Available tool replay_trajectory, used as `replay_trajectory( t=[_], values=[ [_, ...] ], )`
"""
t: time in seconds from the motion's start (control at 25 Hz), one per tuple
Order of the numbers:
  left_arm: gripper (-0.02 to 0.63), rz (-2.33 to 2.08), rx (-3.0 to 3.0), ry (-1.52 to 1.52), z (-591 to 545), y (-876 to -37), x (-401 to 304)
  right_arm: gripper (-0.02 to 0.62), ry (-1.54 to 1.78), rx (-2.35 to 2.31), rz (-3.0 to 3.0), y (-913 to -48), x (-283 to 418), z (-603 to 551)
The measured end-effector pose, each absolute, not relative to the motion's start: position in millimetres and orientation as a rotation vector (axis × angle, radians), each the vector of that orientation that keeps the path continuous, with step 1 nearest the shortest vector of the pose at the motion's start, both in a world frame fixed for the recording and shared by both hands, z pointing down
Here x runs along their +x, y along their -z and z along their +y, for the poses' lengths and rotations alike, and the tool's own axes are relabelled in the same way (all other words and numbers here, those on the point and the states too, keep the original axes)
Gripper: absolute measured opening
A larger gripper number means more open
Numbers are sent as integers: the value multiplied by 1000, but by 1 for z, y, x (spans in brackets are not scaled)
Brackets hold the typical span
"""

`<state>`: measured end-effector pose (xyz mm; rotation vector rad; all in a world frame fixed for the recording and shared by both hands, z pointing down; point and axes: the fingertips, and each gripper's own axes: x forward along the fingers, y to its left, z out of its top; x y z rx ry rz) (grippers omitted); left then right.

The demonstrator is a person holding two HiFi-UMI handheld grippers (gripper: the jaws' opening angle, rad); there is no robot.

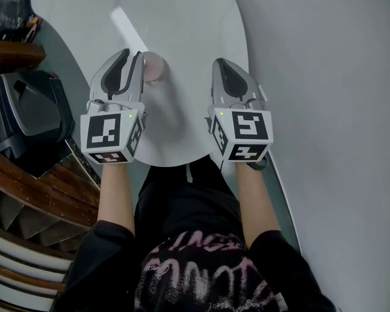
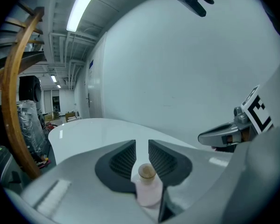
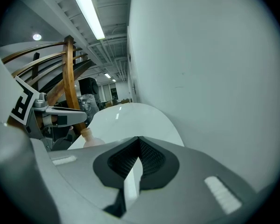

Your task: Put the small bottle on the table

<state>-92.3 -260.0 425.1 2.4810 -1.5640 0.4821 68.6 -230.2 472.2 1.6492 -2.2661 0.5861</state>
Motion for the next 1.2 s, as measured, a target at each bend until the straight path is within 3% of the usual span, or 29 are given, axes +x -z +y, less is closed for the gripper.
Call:
replay_trajectory(
  t=[0.36,1.2],
  values=[
    [1,-1625,2476,-458,-245,-402,-96,9,-531,1647,-2306,-445,64,-221],
    [1,-1644,2530,-405,-213,-355,-87,9,-420,1671,-2387,-387,62,-196]
  ],
)
